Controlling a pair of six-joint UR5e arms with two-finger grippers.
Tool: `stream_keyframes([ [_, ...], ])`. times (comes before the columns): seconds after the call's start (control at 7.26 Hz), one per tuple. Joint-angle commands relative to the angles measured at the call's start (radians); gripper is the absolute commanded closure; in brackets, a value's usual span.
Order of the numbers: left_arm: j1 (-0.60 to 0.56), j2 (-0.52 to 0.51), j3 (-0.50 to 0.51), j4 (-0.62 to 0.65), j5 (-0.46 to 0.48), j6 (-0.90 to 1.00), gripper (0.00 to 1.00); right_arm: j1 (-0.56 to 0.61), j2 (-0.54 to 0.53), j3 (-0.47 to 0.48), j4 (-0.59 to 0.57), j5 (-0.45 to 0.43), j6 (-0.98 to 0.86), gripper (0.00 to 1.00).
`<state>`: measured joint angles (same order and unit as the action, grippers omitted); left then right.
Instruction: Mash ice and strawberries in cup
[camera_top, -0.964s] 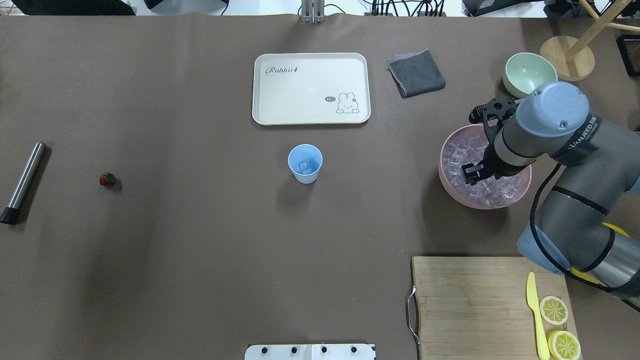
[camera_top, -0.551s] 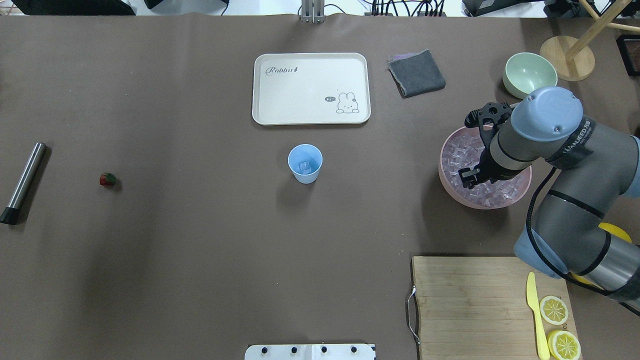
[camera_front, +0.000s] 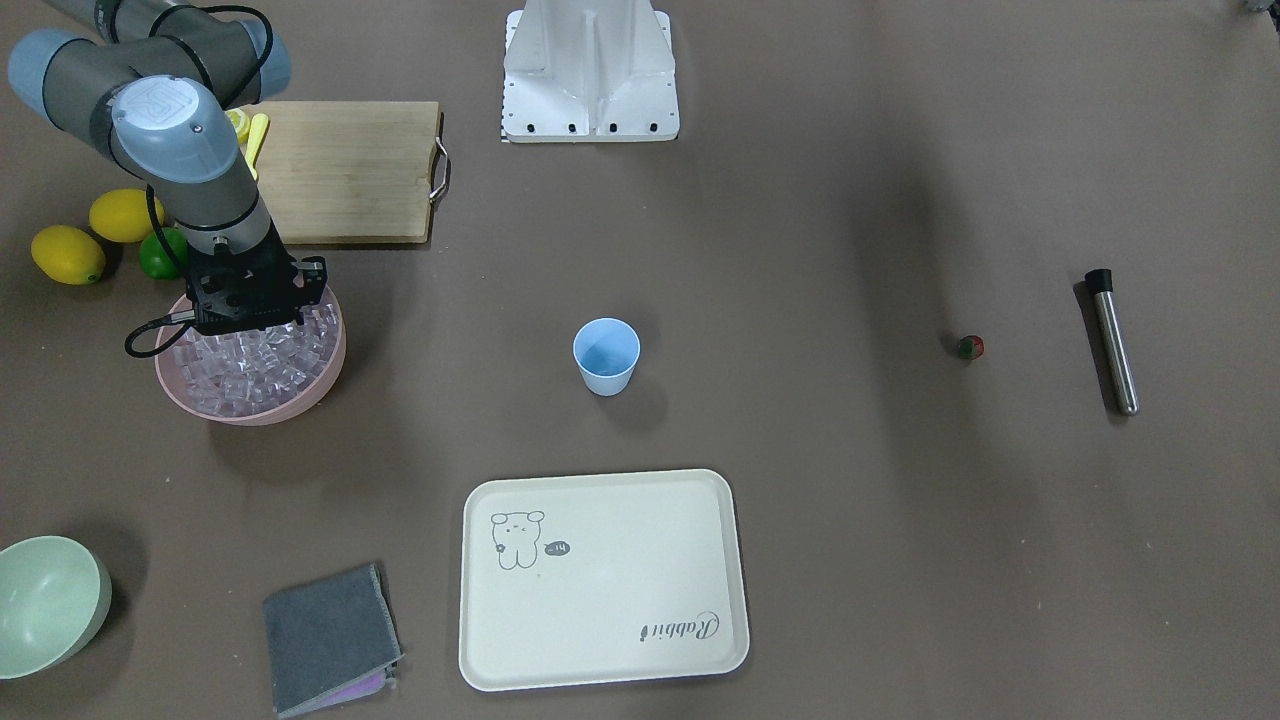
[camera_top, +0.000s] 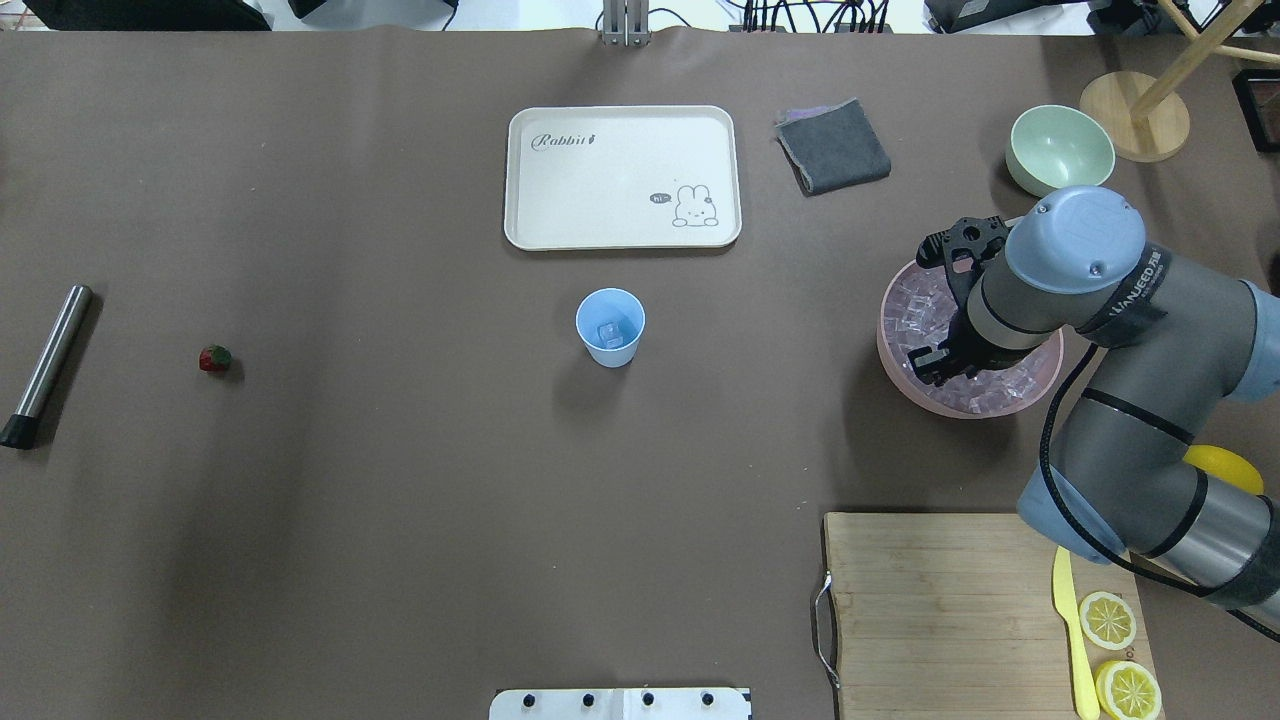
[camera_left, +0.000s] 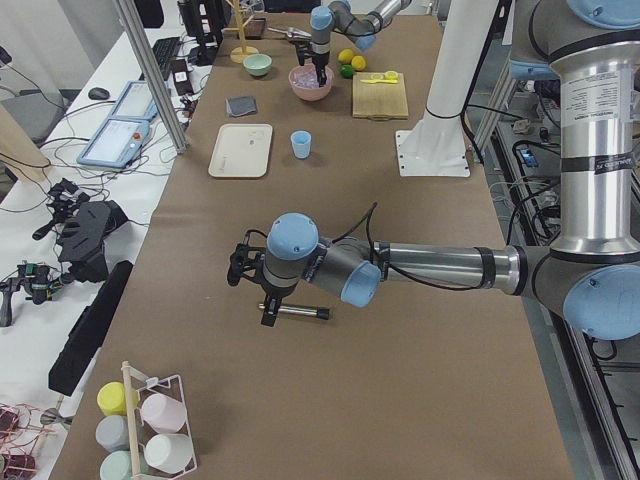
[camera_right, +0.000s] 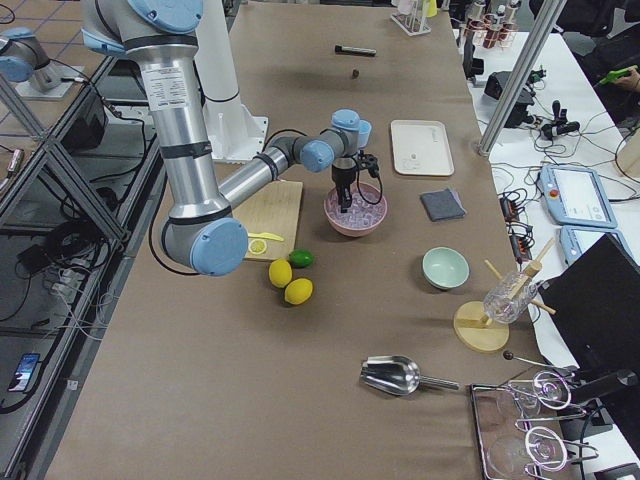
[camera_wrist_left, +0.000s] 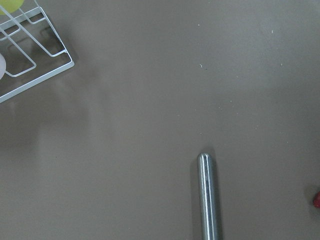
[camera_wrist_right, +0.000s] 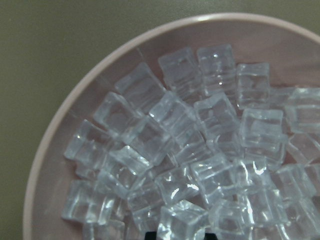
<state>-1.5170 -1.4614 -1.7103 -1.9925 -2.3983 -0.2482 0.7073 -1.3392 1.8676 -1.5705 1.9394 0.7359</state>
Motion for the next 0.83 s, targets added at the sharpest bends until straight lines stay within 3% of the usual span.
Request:
stream_keyframes([
  [0.0,0.000,0.001,-0.002,0.000,0.001,0.000,0.03,0.000,0.002,0.001,0.000,0.001,-0.004,0.71],
  [0.69,0.001,0.001,0.000,0.000,0.001,-0.003,0.03,0.026,0.002,0.015,0.001,0.000,-0.007,0.73],
])
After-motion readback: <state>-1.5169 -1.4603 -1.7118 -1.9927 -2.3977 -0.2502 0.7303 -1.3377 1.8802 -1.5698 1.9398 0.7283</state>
